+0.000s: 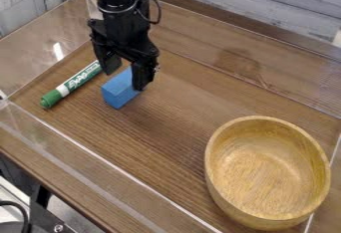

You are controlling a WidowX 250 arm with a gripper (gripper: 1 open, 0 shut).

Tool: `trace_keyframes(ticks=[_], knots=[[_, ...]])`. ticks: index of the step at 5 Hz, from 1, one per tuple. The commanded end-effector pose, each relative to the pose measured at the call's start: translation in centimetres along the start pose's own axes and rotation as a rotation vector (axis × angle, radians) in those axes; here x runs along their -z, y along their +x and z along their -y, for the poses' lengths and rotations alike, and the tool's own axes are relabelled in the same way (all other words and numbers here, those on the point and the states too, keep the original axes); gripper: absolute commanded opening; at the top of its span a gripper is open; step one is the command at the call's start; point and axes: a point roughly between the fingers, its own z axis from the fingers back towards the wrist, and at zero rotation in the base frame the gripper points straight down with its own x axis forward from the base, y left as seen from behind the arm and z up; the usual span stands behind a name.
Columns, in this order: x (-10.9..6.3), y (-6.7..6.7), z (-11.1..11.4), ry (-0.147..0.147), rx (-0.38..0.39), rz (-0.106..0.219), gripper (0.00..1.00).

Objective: Remove the blue block from inside the brown bowl and put it on the table

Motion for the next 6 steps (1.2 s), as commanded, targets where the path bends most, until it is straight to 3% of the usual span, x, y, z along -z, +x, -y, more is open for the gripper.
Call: trace_keyframes(ticks=[1,6], knots=[[-1.1,1.0,-0.6,0.012,-0.004,0.049,1.0],[1.7,0.7,-1.2,-0.042,-0.04,0.033,1.0]])
